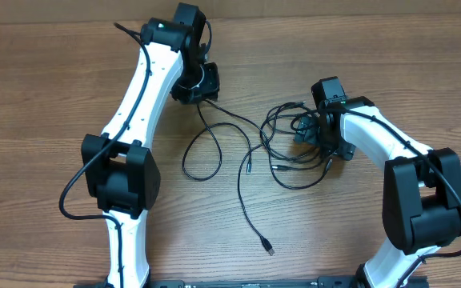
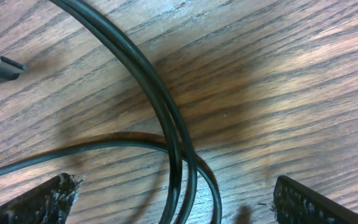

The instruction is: Untangle cables

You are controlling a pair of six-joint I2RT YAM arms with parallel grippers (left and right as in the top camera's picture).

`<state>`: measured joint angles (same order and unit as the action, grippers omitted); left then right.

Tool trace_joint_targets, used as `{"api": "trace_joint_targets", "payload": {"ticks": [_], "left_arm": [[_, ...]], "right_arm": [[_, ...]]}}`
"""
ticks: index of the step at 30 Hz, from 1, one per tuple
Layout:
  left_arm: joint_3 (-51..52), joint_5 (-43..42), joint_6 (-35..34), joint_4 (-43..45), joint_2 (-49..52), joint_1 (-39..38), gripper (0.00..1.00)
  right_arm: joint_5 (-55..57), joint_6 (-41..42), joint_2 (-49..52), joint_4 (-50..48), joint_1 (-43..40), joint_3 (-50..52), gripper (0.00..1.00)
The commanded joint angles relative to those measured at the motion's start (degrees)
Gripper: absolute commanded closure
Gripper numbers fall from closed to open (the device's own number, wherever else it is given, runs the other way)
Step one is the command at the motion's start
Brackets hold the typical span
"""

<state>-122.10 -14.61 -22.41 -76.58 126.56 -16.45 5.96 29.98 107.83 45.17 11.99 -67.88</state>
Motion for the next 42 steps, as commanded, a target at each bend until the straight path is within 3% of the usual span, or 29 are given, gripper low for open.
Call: {"api": "trace_joint_targets", "payload": {"ticks": [1,12,22,42], "left_arm": [[1.2,-3.2,-1.1,0.9,0.3,-2.0,0.69],[1.3,-2.8,-8.5,2.1,3.6,-3.8,0.66],[1.3,-2.9,-12.4,4.8,11.3,-5.8,0.53],[-2.7,-4.3,-19.3,6.8,14.0,-7.5,0.54]], "right_arm": [[-0.1,0.0,-1.0,-0.1,-0.1,-0.4,0.00],[-0.1,0.0,-1.0,-0.1,-0.1,-0.4,0.00],[-0.1,0.0,-1.0,-0.1,-0.1,-0.4,0.00],[-0.1,0.0,-1.0,-0.1,-0.1,-0.4,0.00]]}}
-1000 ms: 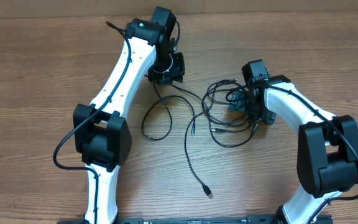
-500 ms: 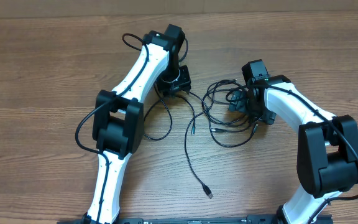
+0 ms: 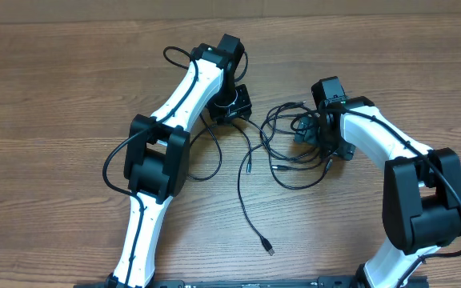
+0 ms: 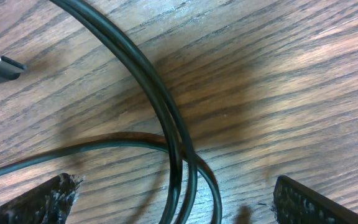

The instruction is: Untangle cables

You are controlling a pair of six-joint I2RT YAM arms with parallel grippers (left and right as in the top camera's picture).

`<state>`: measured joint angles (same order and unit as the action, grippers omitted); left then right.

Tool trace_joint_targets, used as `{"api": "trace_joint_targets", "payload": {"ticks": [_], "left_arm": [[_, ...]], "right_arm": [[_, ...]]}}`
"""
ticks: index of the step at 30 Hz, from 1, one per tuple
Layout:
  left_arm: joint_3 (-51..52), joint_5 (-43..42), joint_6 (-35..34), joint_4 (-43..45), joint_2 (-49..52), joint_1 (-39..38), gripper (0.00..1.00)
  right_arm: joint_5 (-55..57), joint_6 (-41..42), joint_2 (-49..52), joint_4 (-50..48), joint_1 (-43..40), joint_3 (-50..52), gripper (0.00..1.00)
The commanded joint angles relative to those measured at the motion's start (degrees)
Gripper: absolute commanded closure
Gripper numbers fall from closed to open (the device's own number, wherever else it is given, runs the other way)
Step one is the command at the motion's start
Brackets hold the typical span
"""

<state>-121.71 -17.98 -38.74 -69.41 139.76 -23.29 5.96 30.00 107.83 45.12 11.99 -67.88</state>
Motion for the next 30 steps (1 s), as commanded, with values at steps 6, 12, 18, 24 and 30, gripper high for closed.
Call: {"api": "trace_joint_targets", "payload": {"ticks": [6,12,18,24,30], "left_arm": [[-2.9,1.7,-7.8,1.4,1.8,-4.0,0.53],[-2.7,6.0,-9.6,2.1,3.3,-6.8,0.52],[-1.0,11.4,-9.7,2.0,3.3,-6.9,0.78],[-1.3,10.9,-7.6,2.2,3.0,-6.6,0.96],[-8.8,10.9,-3.0,-4.1,-0.8,-5.2,0.96]], "right_arm": [[-0.1,-0.1,-1.0,0.0,-0.1,-0.4,0.00],[-0.1,-0.1,-1.0,0.0,-0.1,-0.4,0.00],[-0.1,-0.1,-1.0,0.0,-0.1,-0.4,0.00],[-0.1,-0.1,-1.0,0.0,-0.1,-0.4,0.00],[-2.9,0.1,-1.0,-1.0,-0.1,-0.4,0.00]]}}
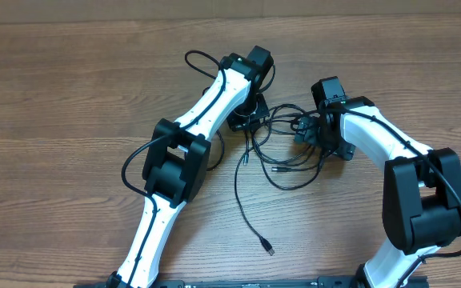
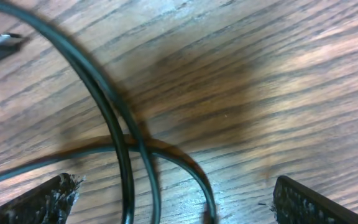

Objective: Untangle cables
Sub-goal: 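Pull the strand up-left with the left gripper and drop it left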

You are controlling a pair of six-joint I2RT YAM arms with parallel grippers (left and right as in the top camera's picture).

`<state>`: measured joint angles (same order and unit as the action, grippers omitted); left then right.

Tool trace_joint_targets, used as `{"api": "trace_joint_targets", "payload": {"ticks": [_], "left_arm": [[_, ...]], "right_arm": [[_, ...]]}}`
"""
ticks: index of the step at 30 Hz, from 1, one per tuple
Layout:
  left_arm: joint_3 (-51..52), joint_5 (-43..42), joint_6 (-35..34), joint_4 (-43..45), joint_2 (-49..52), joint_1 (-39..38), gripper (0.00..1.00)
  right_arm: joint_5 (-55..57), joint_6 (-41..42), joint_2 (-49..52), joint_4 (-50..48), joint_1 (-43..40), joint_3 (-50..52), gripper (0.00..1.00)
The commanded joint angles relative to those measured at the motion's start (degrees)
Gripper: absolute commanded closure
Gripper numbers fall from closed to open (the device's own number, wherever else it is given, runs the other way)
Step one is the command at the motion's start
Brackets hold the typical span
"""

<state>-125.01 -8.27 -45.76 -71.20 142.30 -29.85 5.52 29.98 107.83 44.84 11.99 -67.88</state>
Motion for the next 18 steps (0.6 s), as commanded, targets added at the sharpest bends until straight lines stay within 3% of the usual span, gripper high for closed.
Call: {"api": "trace_joint_targets", "payload": {"ticks": [1,12,18], "left_arm": [[-7.0,1.3,4.8,-3.4,-4.2,1.6,0.96],[-20.6,1.5,13.2,-12.6,-16.2,8.5,0.96],[-20.7,11.1,13.6,-13.4,-22.1,15.3,0.96]], "right_arm": [[-3.7,0.2,-1.0,-0.5,-0.1,-0.4,0.00],[-5.7,0.1,-1.0,0.2,-0.1,-0.4,0.00],[-5.6,0.1,-1.0,0.1,-0.2,-0.4,0.00]]}}
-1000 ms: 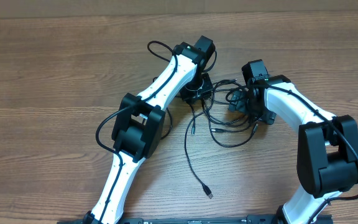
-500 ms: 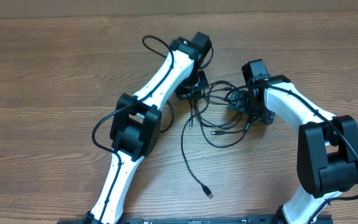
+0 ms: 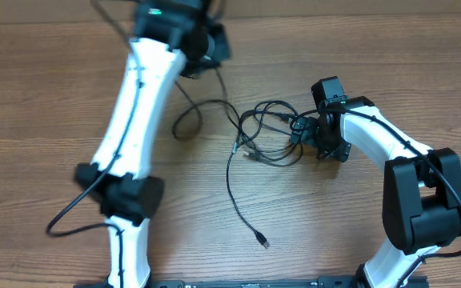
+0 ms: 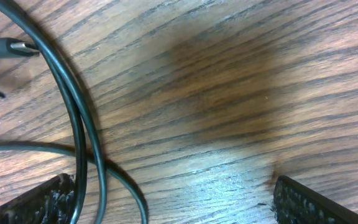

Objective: Untangle cables
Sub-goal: 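Pull the strand up-left with the left gripper and drop it left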

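Observation:
Several black cables (image 3: 264, 132) lie knotted together at mid-table. One strand (image 3: 189, 112) runs from the knot up and left to my left gripper (image 3: 206, 44), which is blurred, raised near the far edge and shut on it. A long loose cable (image 3: 232, 188) trails toward me and ends in a plug (image 3: 262, 239). My right gripper (image 3: 310, 136) sits low at the knot's right side, open. In the right wrist view its fingers (image 4: 64, 199) stand wide apart, two cable strands (image 4: 73, 118) pass just inside the left one, and two plugs (image 4: 8, 47) lie at the left.
The wooden table (image 3: 46, 120) carries nothing but the cables. The left arm (image 3: 138, 112) stretches across the table's left half. The right arm's elbow (image 3: 422, 200) stands at the right side.
My left gripper was at the knot's upper left edge and is now far up and left with a strand trailing from it. The knot has shifted left. The strands under my right gripper slid leftward.
My left gripper first stood up and left of the knot with a cable running from it. It was then closer to the knot, then at its edge. Now it is at the far left with a strand drawn out. The right gripper stayed open beside the knot throughout.

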You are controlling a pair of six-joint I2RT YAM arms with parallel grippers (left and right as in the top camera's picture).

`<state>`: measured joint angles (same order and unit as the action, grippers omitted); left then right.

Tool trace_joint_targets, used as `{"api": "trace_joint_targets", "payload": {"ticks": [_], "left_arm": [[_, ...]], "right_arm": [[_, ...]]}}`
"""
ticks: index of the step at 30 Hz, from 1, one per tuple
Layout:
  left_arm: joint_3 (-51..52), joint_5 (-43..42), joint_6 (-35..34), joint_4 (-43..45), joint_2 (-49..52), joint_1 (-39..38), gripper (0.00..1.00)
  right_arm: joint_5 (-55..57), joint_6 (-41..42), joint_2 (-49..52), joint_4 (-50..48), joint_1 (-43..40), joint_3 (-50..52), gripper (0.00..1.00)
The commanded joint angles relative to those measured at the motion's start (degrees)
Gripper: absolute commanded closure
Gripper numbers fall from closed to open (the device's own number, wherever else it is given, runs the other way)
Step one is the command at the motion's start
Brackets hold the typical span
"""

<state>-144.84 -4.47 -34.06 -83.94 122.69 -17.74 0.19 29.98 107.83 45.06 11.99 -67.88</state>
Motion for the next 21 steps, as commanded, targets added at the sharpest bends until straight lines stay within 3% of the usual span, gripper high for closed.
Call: {"api": "trace_joint_targets", "payload": {"ticks": [1,6,15,21], "left_arm": [[-0.9,9.4,1.9,-1.0,-3.1,4.4,0.96],[-0.8,20.1,1.4,-3.3,-3.9,9.9,0.96],[7.6,18.9,1.0,-6.0,-1.2,14.8,0.96],[16.6,26.1,-0.2,-4.4,1.7,16.0,0.96]], "right_arm": [[-0.3,0.1,-1.0,-0.2,-0.2,-0.4,0.00],[-0.3,0.1,-1.0,-0.2,-0.2,-0.4,0.00],[-0.3,0.1,-1.0,-0.1,-0.2,-0.4,0.00],[-0.3,0.1,-1.0,0.3,-0.2,-0.4,0.00]]}}
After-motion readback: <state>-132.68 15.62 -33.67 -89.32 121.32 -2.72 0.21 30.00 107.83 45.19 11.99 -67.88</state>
